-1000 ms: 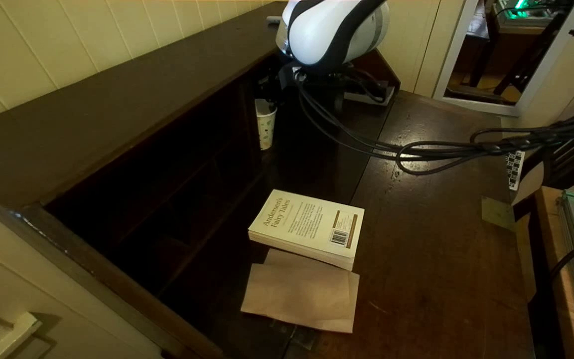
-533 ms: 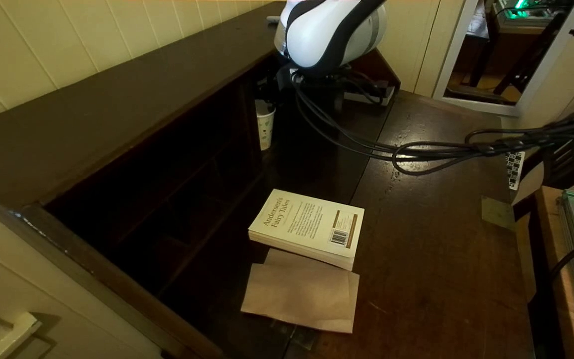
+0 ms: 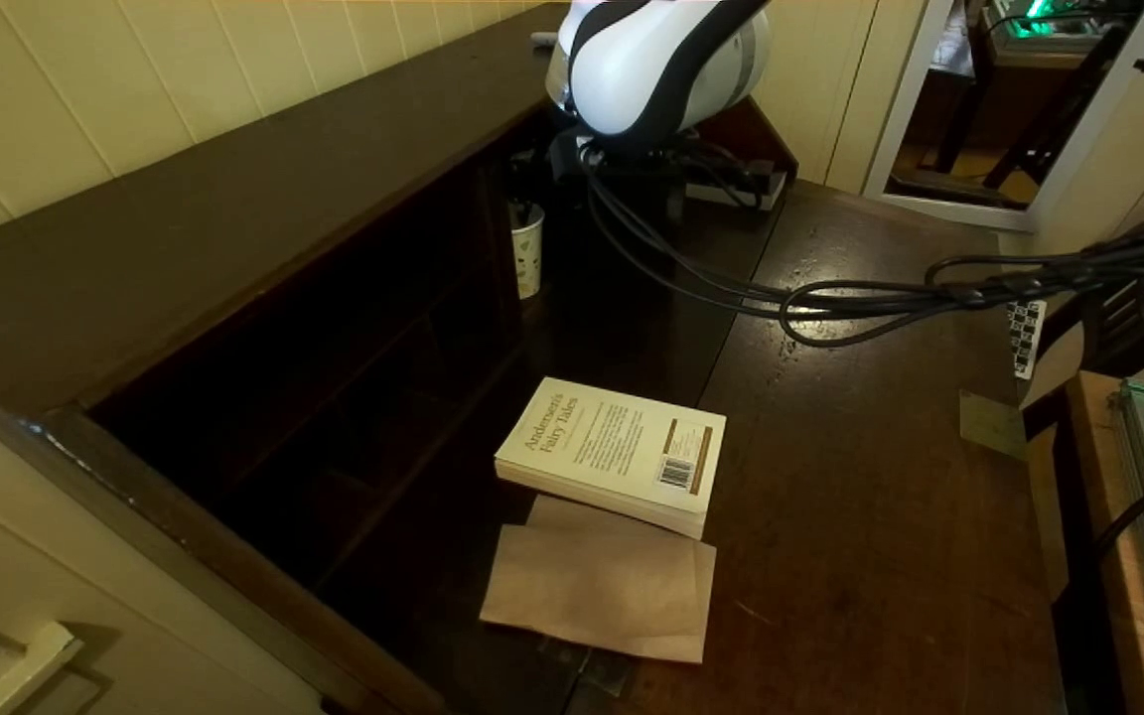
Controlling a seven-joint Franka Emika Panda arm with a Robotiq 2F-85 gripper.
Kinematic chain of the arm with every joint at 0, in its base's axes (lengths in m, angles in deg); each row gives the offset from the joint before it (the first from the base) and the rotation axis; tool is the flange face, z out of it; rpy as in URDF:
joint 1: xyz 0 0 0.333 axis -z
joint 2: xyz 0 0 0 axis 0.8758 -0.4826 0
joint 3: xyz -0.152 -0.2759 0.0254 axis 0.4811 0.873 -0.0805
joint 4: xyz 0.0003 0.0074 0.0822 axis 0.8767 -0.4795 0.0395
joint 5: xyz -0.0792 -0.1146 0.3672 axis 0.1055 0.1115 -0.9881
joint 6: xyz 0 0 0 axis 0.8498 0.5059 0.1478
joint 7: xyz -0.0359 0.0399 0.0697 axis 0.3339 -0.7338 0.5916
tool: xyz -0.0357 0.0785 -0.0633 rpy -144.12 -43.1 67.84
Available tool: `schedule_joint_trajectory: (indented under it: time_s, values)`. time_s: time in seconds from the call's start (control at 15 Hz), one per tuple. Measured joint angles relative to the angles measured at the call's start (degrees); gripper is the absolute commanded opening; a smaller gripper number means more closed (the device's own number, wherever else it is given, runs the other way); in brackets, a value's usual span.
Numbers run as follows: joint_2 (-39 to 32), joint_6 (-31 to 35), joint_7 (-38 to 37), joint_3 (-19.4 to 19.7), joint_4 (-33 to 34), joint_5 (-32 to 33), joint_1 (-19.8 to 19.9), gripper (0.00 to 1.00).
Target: Put the cup inside the small door on the desk, then close the door
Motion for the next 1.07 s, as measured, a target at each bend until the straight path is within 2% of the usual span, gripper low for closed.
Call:
schedule_joint_trajectory:
  time_s: [0.07,0.2,1.07]
  values:
    - [0.0,0.0,0.0,0.0,0.0,0.0,0.0,0.98]
    - [0.0,0.1,0.0,-0.1,-0.1,-0.1,0.0,1.00]
    - [0.5,1.5,0.0,-1.7,-1.0,-0.7,0.6,1.00]
